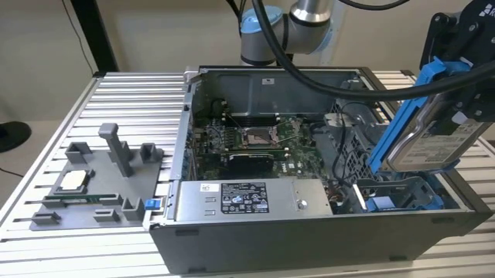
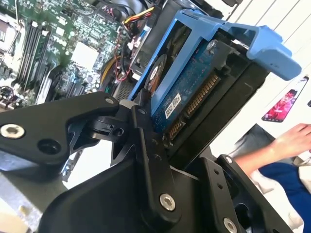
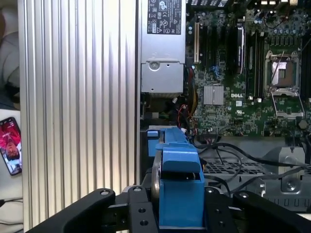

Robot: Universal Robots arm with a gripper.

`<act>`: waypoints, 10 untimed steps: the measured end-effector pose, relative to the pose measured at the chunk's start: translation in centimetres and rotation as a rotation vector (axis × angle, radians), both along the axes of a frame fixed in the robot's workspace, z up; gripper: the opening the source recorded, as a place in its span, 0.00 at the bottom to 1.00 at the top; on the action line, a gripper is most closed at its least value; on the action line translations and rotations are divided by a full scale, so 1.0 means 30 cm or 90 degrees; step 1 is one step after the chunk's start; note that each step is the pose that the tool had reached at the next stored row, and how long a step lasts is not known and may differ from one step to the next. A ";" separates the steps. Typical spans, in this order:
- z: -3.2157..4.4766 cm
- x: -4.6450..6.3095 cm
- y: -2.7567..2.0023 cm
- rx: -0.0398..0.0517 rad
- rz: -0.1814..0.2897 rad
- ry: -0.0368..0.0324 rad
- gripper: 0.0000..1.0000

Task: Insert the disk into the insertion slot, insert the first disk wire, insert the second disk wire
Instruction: 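Insert the disk into the insertion slot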

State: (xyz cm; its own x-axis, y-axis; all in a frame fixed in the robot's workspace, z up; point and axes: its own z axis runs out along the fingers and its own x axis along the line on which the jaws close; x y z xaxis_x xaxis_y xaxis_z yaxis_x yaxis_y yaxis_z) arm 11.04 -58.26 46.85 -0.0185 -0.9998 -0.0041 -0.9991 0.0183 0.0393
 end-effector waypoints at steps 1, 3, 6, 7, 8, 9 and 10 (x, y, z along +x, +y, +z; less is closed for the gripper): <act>-0.004 0.000 0.000 0.0004 0.000 0.0001 0.00; -0.011 0.000 0.000 0.0011 0.000 0.0000 0.00; -0.020 0.002 0.000 0.0030 0.000 0.0000 0.00; -0.023 0.005 0.000 0.0034 0.000 0.0000 0.00; -0.026 0.008 0.000 0.0035 0.000 0.0000 0.00; -0.030 0.012 0.000 0.0037 0.000 0.0000 0.00; -0.033 0.015 0.000 0.0038 0.000 0.0000 0.00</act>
